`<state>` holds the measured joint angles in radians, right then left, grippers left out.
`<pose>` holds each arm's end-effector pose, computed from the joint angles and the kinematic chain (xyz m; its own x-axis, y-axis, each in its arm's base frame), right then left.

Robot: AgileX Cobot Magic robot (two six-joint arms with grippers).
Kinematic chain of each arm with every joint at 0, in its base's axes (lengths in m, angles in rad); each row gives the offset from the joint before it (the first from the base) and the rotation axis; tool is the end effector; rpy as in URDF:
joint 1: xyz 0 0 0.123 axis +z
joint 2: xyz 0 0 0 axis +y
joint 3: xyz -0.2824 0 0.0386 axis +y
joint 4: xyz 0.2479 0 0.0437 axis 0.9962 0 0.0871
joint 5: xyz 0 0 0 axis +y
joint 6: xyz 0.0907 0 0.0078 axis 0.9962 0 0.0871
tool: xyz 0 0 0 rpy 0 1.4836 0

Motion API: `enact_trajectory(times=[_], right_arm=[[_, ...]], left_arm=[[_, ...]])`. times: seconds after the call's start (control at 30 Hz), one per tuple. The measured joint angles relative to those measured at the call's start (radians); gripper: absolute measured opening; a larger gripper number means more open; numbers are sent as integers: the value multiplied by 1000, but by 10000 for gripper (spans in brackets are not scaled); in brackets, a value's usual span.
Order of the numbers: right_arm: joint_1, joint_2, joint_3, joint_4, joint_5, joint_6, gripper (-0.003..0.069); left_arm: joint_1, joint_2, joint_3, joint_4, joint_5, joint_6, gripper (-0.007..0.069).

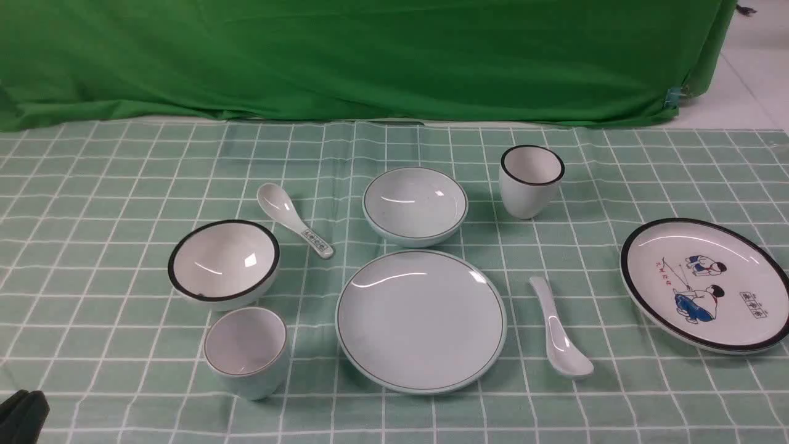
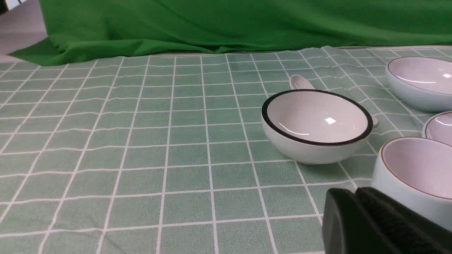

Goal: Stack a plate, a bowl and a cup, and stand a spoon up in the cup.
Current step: Use the left arm to grab a blue rice bowl

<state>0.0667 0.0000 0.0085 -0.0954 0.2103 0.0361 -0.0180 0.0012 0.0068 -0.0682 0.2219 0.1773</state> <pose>0.0561 0.0019 0.1912 -0.1271 -0.0658 -0.9897 -0.0543 0.9968 -0.0593 0.0559 -0.0024 0.1906 -0.1372 0.1130 -0.9841 0.0483 0.9931 0.1073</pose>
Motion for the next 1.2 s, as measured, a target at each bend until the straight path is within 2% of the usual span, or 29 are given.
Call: enact_trajectory(times=[0.73, 0.97, 1.07, 1.1, 1.2], right_arm=[[0, 0, 0, 0, 0, 0, 240], [1, 0, 0, 28, -7, 36, 240], [2, 0, 0, 191, -139, 309, 239], [2, 0, 0, 191, -147, 319, 239], [2, 0, 0, 225, -239, 393, 239]], left_arm=[[0, 0, 0, -1, -31, -3, 17], [0, 0, 0, -265, -232, -64, 17], [0, 0, 0, -368, -431, -205, 17], [0, 0, 0, -373, -459, -214, 17], [0, 0, 0, -376, -669, -357, 17]])
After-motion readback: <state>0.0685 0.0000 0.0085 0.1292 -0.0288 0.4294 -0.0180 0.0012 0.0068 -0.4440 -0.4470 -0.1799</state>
